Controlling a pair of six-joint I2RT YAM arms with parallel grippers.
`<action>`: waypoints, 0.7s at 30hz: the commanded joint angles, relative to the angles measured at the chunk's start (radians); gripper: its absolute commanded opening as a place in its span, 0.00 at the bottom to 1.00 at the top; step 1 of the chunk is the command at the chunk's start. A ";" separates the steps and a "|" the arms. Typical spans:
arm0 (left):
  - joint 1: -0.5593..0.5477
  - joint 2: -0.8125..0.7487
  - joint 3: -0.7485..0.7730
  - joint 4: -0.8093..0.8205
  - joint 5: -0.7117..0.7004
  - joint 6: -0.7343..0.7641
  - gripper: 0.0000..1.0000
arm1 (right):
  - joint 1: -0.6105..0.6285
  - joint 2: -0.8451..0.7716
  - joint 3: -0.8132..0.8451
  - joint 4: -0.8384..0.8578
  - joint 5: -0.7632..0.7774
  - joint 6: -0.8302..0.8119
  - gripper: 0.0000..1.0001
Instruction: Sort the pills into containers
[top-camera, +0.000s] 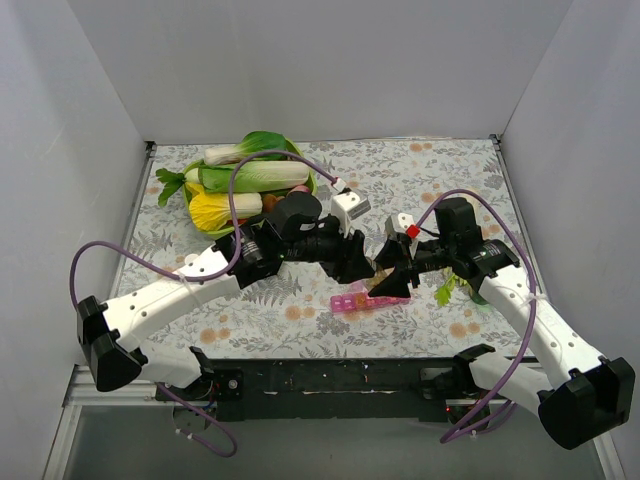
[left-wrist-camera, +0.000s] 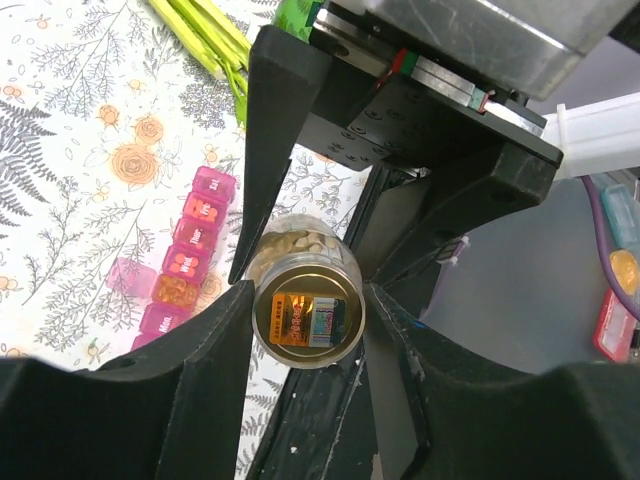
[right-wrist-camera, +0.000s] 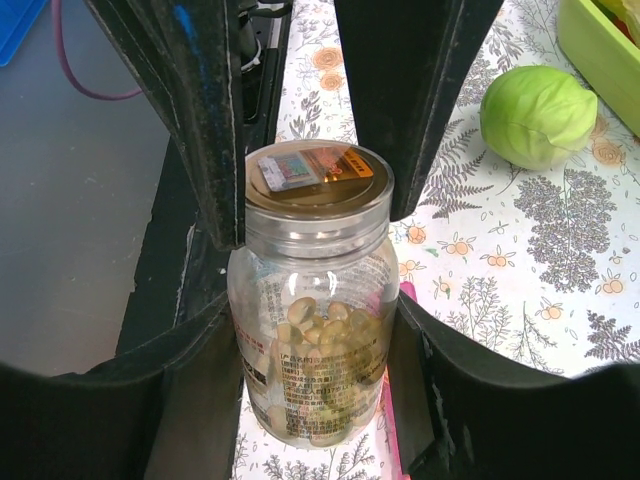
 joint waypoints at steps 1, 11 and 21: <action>-0.002 -0.006 0.036 -0.090 0.066 0.173 0.22 | -0.004 -0.001 -0.001 0.025 -0.031 0.008 0.01; 0.016 -0.075 -0.009 -0.061 0.037 0.308 0.70 | -0.004 -0.004 -0.007 0.025 -0.039 0.005 0.01; 0.016 -0.074 -0.041 0.038 0.081 0.189 0.80 | -0.004 -0.001 -0.007 0.031 -0.040 0.008 0.01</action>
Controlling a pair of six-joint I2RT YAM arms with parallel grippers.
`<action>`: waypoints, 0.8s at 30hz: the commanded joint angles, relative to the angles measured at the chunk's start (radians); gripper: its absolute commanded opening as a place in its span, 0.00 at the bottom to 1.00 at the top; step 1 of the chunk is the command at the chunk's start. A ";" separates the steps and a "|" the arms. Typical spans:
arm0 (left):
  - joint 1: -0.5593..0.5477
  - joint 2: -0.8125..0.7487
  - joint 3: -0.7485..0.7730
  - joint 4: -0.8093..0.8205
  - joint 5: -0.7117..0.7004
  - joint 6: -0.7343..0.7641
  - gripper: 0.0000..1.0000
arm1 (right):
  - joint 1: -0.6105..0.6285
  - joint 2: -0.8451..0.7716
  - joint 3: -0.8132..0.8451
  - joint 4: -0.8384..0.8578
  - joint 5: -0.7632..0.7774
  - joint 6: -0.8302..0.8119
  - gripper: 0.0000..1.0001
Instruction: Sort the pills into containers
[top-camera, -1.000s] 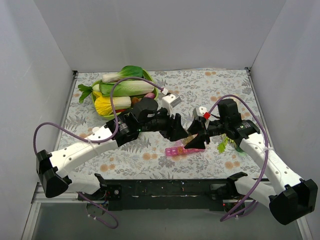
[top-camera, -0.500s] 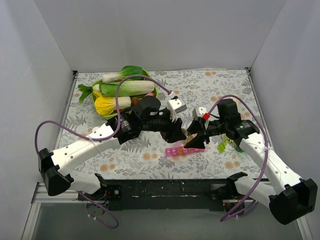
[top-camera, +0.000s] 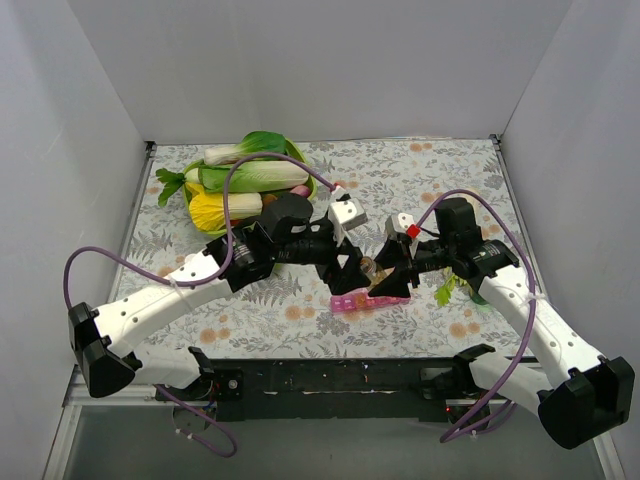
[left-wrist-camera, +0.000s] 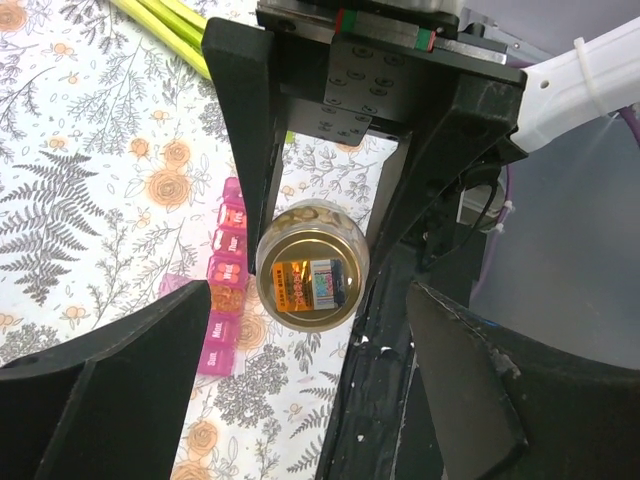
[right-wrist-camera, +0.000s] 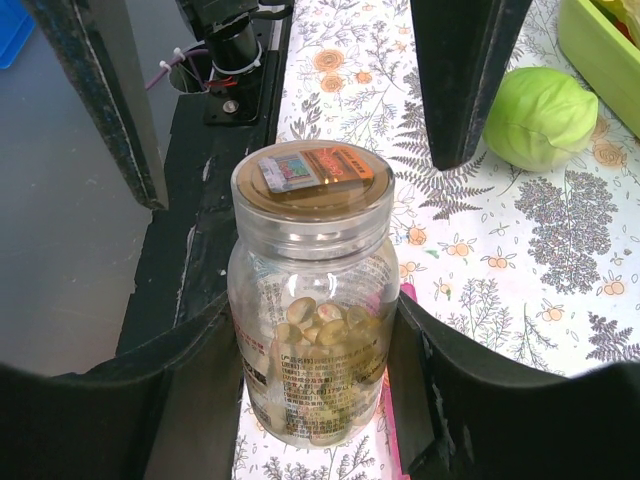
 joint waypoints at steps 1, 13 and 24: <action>0.002 -0.015 -0.017 0.051 0.036 -0.043 0.80 | -0.003 -0.002 -0.001 0.016 -0.035 0.007 0.01; 0.004 0.047 0.003 0.060 0.024 -0.071 0.48 | -0.003 -0.005 -0.006 0.018 -0.032 0.007 0.01; 0.031 0.025 -0.033 0.035 0.015 -0.150 0.00 | -0.004 -0.029 -0.041 0.079 -0.001 0.056 0.54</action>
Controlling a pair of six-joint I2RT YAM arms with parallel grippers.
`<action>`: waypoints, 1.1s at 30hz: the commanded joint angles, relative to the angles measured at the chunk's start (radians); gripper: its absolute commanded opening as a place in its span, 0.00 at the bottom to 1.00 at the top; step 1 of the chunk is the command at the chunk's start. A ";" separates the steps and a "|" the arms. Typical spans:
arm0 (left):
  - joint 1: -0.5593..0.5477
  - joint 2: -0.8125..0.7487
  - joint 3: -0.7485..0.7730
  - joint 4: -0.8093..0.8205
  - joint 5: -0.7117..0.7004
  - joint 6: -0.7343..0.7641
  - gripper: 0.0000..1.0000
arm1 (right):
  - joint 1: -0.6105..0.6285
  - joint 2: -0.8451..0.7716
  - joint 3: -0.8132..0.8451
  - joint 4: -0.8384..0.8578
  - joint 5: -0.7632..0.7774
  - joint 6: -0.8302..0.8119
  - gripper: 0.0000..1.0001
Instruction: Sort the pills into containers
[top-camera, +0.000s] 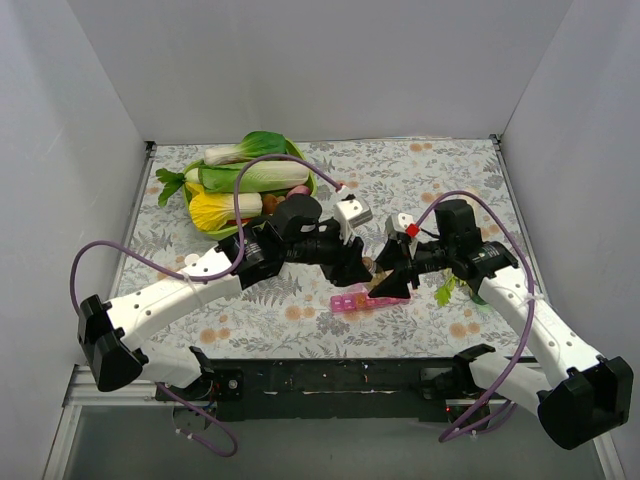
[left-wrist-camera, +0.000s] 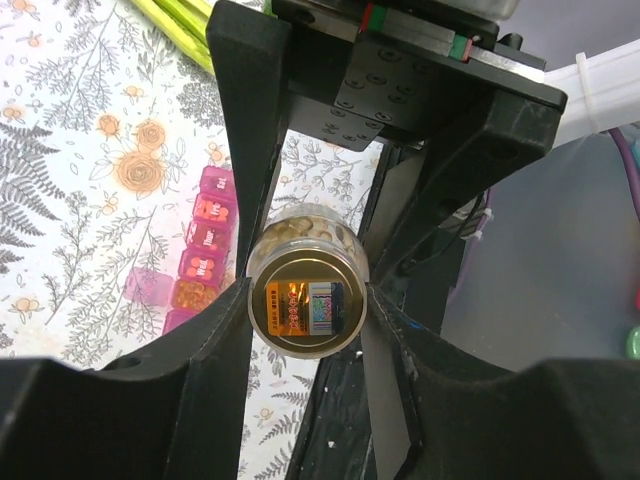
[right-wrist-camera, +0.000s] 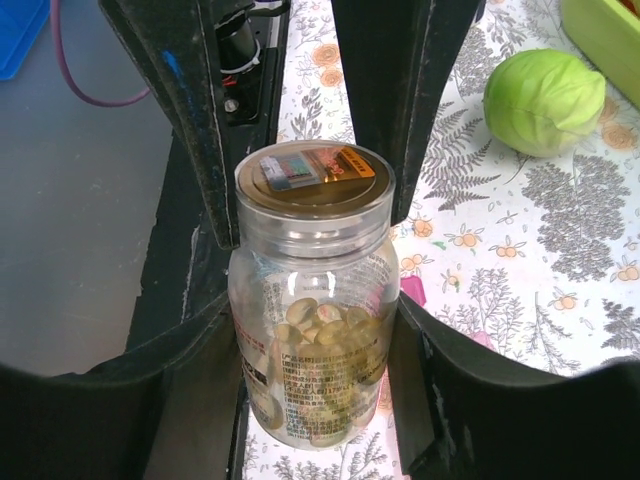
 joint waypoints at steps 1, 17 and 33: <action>0.031 -0.030 -0.022 -0.013 -0.012 -0.069 0.00 | 0.000 -0.039 -0.032 0.077 0.000 0.028 0.75; 0.177 -0.263 -0.251 -0.376 -0.480 -0.355 0.00 | -0.089 -0.071 -0.085 0.148 0.208 0.046 0.96; 0.470 -0.235 -0.329 -0.506 -0.847 -0.672 0.00 | -0.184 -0.096 -0.124 0.189 0.181 0.073 0.96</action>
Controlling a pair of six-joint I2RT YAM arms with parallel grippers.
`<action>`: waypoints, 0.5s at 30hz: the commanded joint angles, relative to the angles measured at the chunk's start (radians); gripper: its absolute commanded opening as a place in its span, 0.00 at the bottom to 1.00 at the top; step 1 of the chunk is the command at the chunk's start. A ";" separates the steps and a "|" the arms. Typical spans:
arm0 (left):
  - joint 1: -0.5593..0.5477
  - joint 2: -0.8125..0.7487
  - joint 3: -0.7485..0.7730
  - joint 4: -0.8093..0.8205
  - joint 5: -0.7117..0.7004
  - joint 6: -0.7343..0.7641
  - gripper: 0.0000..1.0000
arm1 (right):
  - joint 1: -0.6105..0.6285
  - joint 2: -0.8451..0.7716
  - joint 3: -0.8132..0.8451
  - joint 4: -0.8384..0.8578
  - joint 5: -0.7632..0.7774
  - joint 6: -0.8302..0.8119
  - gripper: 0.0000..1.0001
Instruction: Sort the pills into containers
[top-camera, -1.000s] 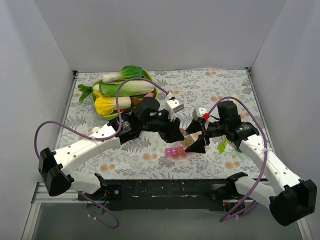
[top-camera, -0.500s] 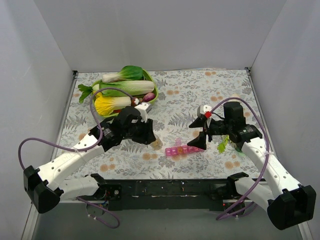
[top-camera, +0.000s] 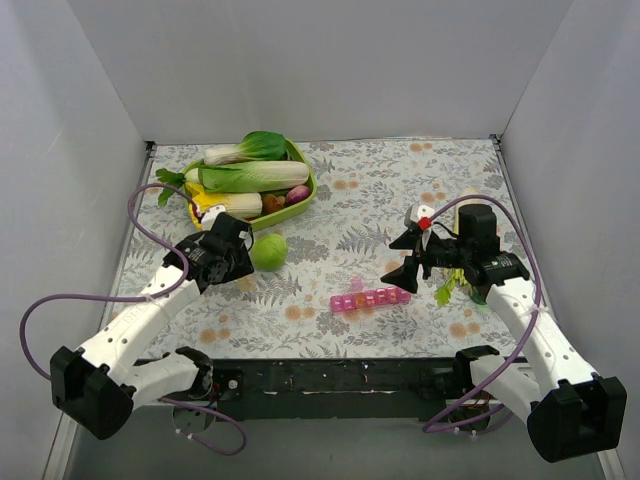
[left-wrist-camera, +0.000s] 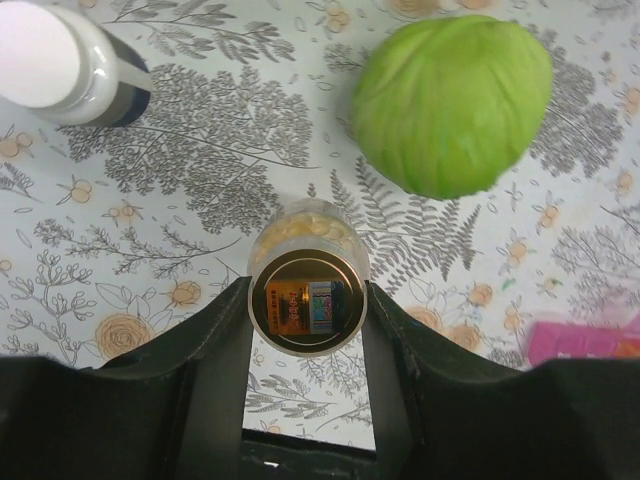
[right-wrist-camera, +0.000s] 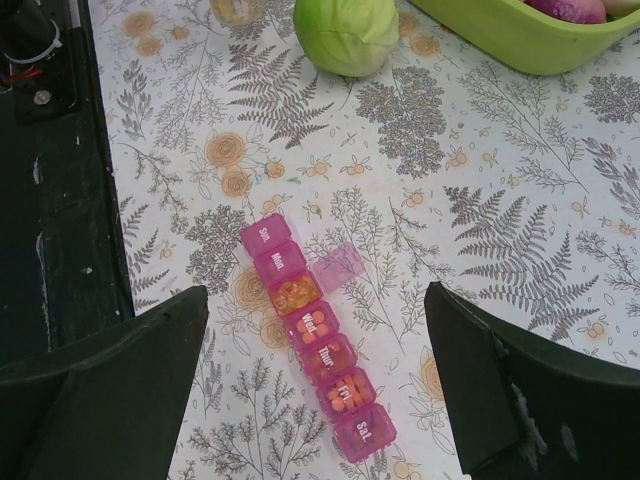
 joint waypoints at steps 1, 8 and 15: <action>0.055 0.030 -0.046 0.019 -0.092 -0.111 0.00 | -0.012 -0.027 -0.011 0.043 -0.022 0.015 0.96; 0.187 0.056 -0.136 0.129 -0.164 -0.148 0.06 | -0.025 -0.027 -0.011 0.047 -0.040 0.023 0.96; 0.204 0.038 -0.126 0.130 -0.153 -0.136 0.52 | -0.026 -0.017 -0.022 0.035 -0.049 -0.011 0.96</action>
